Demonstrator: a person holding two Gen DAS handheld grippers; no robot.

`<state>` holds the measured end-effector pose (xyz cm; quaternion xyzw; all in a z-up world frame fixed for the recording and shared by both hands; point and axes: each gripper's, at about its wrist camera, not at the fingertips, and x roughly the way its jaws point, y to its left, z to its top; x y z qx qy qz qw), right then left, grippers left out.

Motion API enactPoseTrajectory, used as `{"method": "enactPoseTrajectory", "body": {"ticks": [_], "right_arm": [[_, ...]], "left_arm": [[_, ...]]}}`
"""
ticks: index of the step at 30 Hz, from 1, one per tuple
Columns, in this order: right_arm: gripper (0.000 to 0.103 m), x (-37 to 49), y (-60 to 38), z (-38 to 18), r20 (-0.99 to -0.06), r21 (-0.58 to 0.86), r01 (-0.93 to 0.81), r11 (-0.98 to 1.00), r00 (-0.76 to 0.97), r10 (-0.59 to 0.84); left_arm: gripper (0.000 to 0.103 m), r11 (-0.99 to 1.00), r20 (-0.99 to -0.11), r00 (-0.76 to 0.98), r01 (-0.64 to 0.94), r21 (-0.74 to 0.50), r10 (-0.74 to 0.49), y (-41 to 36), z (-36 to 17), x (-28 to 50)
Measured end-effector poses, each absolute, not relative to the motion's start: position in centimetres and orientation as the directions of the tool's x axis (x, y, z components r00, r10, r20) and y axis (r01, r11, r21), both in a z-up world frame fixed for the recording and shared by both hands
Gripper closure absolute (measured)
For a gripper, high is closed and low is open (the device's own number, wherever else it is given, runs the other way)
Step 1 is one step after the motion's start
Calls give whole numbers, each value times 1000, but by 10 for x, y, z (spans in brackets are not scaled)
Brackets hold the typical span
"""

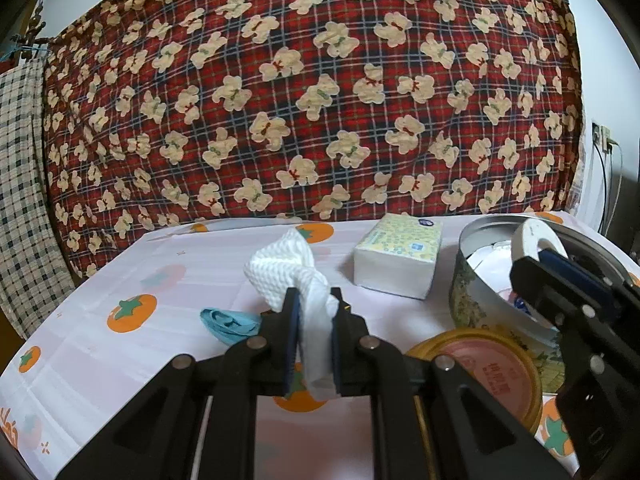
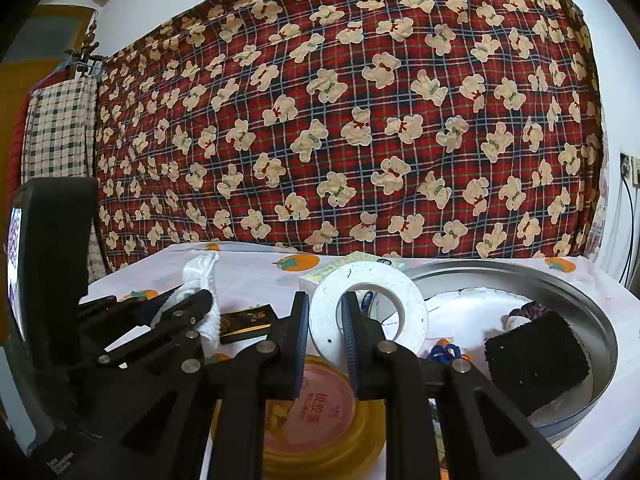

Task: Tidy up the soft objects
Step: 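Carry the mesh cloth and tape roll over the silver tin and open both grippers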

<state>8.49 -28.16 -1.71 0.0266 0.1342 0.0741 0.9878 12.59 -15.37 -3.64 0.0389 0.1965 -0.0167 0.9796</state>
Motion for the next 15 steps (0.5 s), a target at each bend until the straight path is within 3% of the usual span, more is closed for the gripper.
{"method": "enactPoseTrajectory", "body": {"ticks": [15], "right_arm": [[84,85,-304,-8,-249,63,-105,992,961,118]], "left_arm": [[91,992,-396,917,92,84,-52,-176,-27,131]]}}
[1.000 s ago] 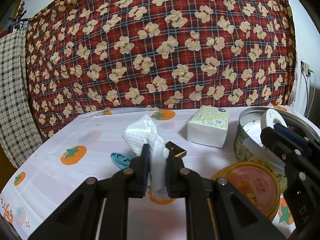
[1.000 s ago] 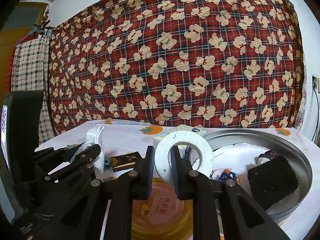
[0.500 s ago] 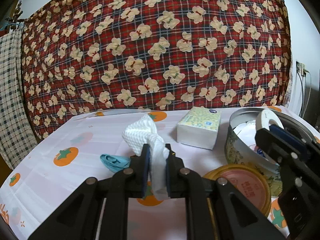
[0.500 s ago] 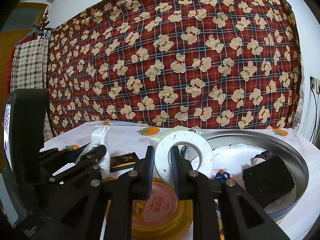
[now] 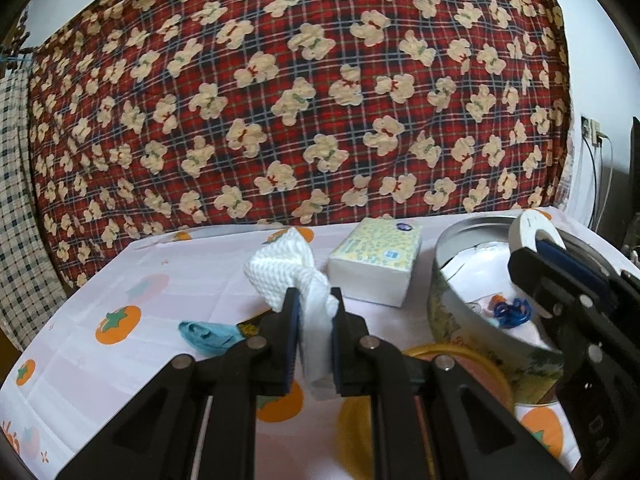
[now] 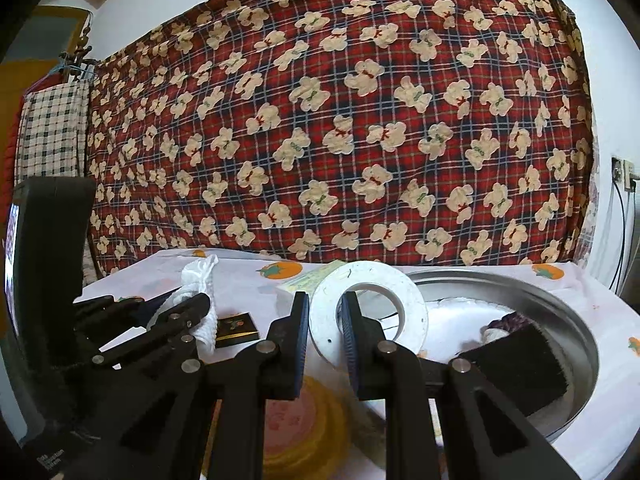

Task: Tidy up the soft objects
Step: 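Carry the mesh cloth and tape roll over the silver tin and open both grippers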

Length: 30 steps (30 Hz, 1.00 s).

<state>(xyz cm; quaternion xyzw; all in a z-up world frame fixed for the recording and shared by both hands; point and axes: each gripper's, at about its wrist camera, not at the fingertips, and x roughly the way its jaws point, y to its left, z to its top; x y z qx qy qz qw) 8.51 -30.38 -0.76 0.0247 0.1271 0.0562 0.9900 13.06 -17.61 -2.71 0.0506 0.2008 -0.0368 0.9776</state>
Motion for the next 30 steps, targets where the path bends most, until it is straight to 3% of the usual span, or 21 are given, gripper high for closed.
{"method": "enactPoseTrajectory", "body": {"ticks": [13,30], "right_arm": [[84,95,-347,4,-270,74,-54,996,960,72],[84,128,-425,4,-408,137,4,991,911,53]], "left_arm": [[91,973,-481,863,219,76,-157,-224,0,143],[91,932,-627,747,351,93,-219,-295,20,179]]}}
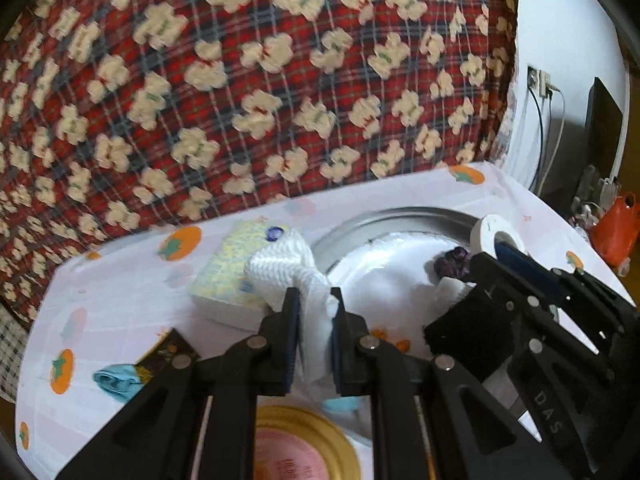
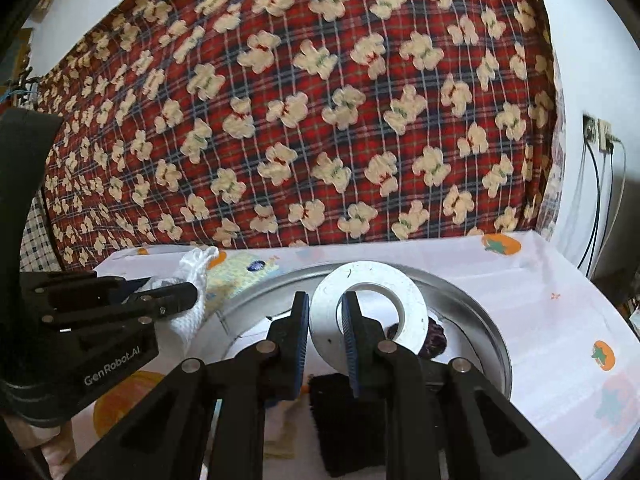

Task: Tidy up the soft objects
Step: 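Carry the mesh cloth and tape roll over the silver tin and open both grippers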

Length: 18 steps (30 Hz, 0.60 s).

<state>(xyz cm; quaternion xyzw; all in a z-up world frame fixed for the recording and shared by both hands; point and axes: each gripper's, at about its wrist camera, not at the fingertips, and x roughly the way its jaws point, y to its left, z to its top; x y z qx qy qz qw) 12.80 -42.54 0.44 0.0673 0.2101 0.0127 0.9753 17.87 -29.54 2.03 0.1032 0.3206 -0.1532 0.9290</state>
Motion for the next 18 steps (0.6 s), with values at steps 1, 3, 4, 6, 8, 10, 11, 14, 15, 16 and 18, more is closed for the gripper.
{"method": "enactPoseTrajectory", "body": {"ticks": [1,3,4,6,8,10,11,14,15,16,18], "right_arm": [[84,130,-428,3,-418,139,6,990,907,53],[84,134,-433,1,-437,141,13,990,898,50],[84,135,-436,0,-446,140,18,990,894,47],[84,137,-441,-2,-460,139,31,990,887,37],[84,138,-446,-3,-467,145,39,989,884,33],[84,139,-451,-3,-474,146,48,988,880,27],[84,139,-452,-4,-479,145,50,988,877,26],[84,142,-455,-6,-493,144,53,988,869,25],[84,143,-456,-7,-496,143,55,988,868,24],[84,144,-456,-7,-498,143,56,988,867,23],[84,145,-457,-9,-504,143,60,988,864,21]], "left_arm": [[91,931,-639,735,356,81,-226,-298,19,181],[91,927,-666,707,371,62,-238,-304,15,187],[91,926,-675,697,374,56,-241,-306,13,190],[91,924,-691,682,378,50,-241,-310,10,195],[91,925,-704,667,379,39,-244,-312,8,200],[91,925,-714,655,380,29,-247,-314,6,204],[91,925,-716,652,378,26,-247,-315,6,206],[88,920,-728,637,390,24,-252,-321,3,210],[88,919,-731,635,393,26,-251,-324,2,210],[88,919,-731,634,394,27,-250,-326,1,211],[88,915,-734,630,402,30,-253,-330,0,212]]}}
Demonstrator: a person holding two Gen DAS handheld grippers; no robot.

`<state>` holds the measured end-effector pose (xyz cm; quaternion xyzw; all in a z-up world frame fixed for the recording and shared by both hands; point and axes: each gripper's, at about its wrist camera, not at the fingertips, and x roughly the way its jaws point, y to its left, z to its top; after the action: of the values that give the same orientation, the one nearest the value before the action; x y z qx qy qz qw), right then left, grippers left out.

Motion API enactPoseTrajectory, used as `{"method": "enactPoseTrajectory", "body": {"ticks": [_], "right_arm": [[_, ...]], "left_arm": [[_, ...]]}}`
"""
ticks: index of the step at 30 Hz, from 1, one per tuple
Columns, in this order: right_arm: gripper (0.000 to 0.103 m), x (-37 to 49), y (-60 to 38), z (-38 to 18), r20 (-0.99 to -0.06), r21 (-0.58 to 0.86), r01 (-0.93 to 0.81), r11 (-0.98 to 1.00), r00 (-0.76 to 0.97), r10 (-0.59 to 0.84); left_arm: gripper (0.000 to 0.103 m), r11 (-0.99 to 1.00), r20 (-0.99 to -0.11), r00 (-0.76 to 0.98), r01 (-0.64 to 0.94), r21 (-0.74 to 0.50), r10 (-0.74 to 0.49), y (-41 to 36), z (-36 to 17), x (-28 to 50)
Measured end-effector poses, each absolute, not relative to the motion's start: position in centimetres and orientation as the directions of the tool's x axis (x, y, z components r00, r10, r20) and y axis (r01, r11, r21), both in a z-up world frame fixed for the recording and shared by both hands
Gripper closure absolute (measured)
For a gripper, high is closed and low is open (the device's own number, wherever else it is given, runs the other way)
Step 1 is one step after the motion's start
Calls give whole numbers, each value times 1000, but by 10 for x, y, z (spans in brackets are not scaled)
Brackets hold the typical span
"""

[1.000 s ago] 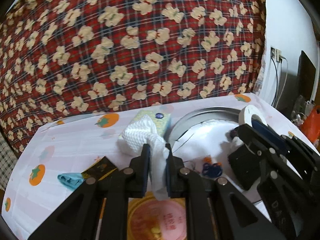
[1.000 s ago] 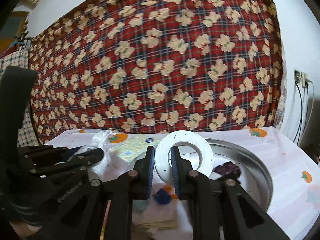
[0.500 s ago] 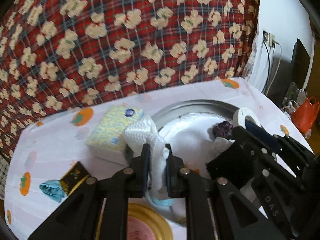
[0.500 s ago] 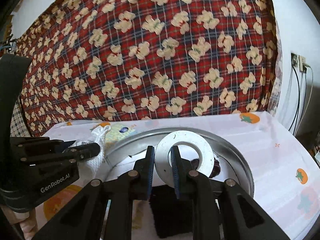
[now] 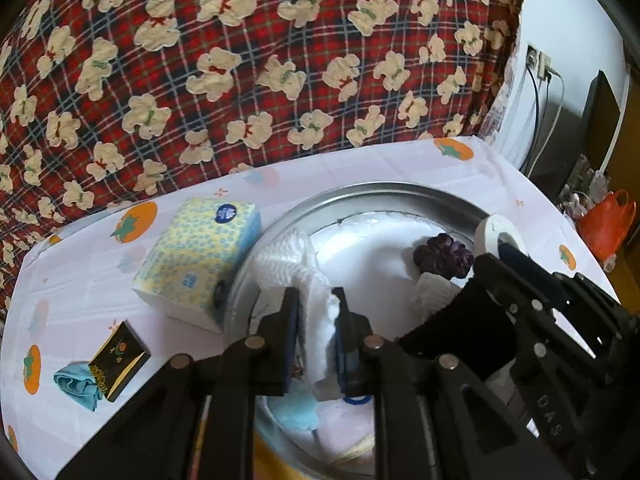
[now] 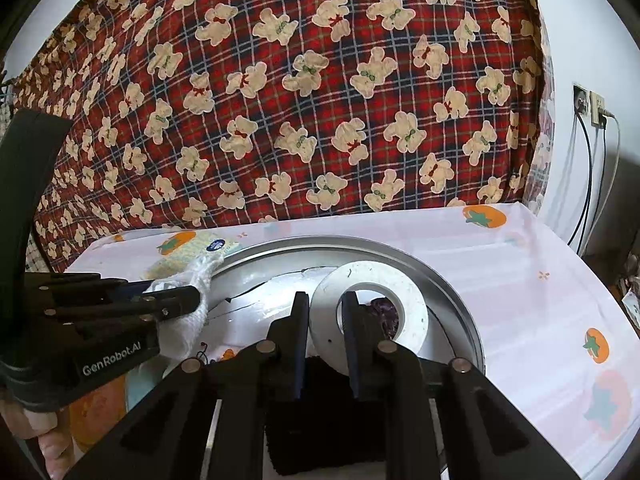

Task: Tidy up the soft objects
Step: 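Carry the mesh cloth and tape roll over the silver tin and open both grippers, then move both grippers back toward the teal cloth and black card box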

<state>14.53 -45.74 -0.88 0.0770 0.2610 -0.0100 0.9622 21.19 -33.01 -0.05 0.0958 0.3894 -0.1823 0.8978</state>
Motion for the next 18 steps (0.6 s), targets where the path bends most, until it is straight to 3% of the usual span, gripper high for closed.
{"method": "enactPoseTrajectory", "body": {"ticks": [4,5,6,8,11,15,18], "right_arm": [[81,148,-459,-12,-523,146,56,988,852,29],[76,149,-459,-12,-526,151,50,987,850,37],[58,148,-459,-12,-524,150,53,987,851,34],[39,146,-460,-10,-503,147,72,987,864,11],[37,140,-462,-7,-474,171,62,983,880,27],[37,134,-457,-1,-442,177,55,983,896,30],[37,130,-449,4,-426,185,36,982,904,47]], "left_arm": [[81,911,-738,629,410,47,-245,-337,-2,214],[70,909,-736,631,413,52,-244,-338,-1,214],[57,909,-735,635,412,59,-240,-338,0,214],[53,911,-717,656,406,70,-238,-336,5,210],[47,911,-684,688,404,85,-242,-329,14,204],[32,914,-641,734,387,122,-225,-312,24,195],[31,922,-595,781,349,165,-189,-289,28,188]]}}
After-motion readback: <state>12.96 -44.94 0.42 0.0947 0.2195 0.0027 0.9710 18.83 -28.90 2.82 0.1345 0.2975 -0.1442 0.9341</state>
